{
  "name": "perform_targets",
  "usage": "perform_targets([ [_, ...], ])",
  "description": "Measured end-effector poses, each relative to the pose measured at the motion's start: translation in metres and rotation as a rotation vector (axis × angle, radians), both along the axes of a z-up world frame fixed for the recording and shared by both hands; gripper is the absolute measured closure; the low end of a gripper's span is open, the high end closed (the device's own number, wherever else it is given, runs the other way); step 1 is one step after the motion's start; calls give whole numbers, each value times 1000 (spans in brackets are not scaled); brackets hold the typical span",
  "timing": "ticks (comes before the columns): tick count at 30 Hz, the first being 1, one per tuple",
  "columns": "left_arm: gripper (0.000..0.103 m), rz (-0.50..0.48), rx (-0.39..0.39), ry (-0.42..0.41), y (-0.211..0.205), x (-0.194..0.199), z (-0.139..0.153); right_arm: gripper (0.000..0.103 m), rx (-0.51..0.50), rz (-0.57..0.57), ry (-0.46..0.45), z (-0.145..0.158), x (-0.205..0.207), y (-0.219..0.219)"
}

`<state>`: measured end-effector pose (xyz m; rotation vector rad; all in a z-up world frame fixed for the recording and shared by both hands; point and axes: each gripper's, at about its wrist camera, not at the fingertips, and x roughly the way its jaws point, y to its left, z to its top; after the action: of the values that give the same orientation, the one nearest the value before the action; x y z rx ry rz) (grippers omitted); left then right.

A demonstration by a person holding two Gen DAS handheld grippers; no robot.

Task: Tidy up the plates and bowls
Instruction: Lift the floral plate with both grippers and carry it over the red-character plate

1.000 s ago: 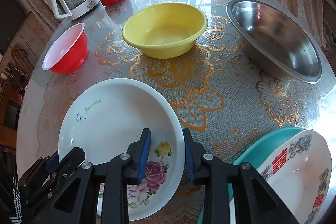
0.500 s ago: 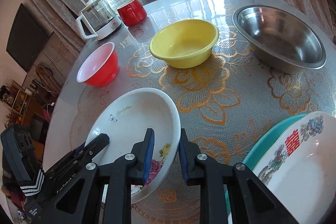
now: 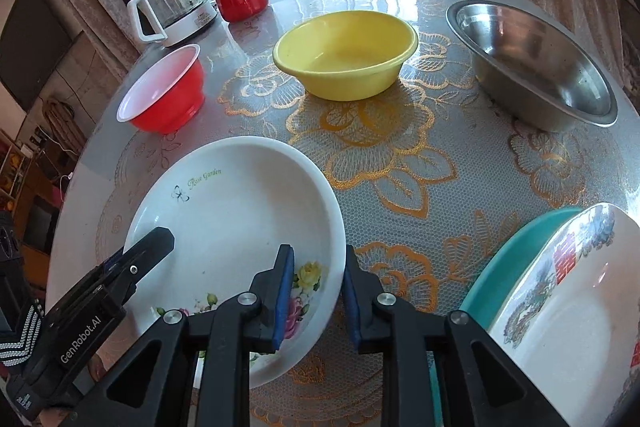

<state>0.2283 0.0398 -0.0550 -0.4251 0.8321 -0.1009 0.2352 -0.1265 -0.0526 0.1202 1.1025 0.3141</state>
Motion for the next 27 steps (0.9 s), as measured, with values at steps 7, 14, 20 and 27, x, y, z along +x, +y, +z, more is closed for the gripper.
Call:
perform_targets([
  [7, 80, 0, 20, -10, -4, -2, 3, 84, 93, -11, -95, 21, -6, -10],
  [14, 80, -20, 0, -53, -7, -3, 7, 84, 53, -12, -171, 31, -21, -9],
  [20, 80, -56, -1, -122, -15, -10, 18, 84, 71, -48, -215, 41, -31, -20],
  [27, 80, -98, -35, -173, -22, -14, 26, 84, 84, -86, -236, 50, -45, -34],
])
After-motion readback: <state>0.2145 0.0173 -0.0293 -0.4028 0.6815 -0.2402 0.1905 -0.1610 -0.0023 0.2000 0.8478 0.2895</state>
